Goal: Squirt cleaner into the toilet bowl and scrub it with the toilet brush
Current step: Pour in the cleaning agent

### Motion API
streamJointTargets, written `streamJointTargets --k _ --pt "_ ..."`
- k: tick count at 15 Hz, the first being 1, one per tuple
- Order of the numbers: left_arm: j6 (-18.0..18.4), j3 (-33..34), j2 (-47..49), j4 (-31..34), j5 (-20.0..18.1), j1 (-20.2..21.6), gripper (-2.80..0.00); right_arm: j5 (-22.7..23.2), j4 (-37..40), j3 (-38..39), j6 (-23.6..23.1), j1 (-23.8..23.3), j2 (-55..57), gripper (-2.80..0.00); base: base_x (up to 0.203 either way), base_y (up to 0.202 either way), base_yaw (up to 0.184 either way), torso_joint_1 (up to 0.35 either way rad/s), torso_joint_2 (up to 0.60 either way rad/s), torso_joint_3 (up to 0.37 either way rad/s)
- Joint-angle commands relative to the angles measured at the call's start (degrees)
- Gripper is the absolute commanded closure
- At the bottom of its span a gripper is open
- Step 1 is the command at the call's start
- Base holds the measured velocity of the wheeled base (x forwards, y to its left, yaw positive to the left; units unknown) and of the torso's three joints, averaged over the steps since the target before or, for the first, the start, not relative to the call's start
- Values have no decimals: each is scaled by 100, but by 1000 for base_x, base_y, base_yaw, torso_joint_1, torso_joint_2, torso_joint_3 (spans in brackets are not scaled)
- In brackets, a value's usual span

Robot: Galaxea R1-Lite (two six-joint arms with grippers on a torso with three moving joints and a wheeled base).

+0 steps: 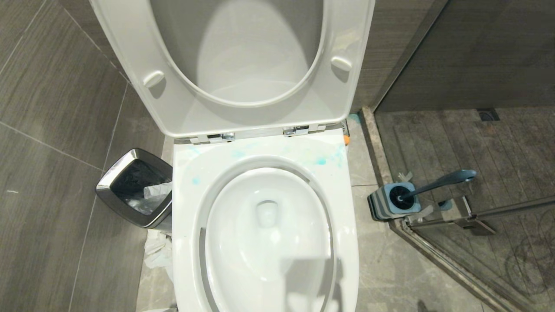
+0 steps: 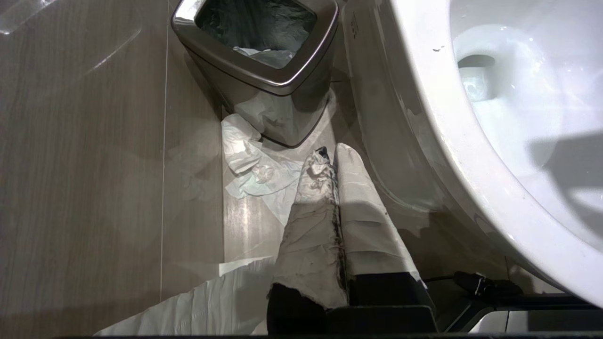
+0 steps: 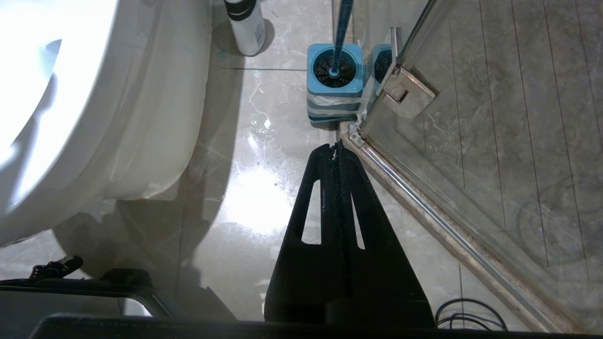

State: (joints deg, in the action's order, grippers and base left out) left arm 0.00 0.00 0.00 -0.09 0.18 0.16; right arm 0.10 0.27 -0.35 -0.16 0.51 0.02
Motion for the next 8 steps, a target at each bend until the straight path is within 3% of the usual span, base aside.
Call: streamJointTargets --k 1,8 --pt "0 0 0 0 -1 2 0 -1 0 0 -2 2 6 0 0 0 0 0 0 0" --pt "0 0 0 0 -1 2 0 -1 43 -9 -2 2 6 0 0 0 0 0 0 0"
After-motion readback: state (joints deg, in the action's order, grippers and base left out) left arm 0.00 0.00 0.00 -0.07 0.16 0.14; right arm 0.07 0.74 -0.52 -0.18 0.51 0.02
